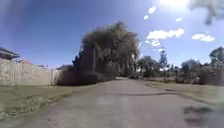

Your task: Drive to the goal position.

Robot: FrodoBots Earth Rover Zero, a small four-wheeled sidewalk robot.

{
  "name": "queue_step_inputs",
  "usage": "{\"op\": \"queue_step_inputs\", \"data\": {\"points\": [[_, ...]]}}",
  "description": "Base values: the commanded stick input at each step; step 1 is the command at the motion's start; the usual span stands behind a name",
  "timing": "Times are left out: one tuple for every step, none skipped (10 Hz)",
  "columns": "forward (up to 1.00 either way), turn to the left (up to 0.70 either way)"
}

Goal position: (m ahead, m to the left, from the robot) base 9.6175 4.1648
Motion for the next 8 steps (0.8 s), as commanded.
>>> {"op": "queue_step_inputs", "data": {"points": [[1.00,0.00],[1.00,0.00],[1.00,0.00],[1.00,0.00],[1.00,0.00],[1.00,0.00],[1.00,0.00],[1.00,-0.12]]}}
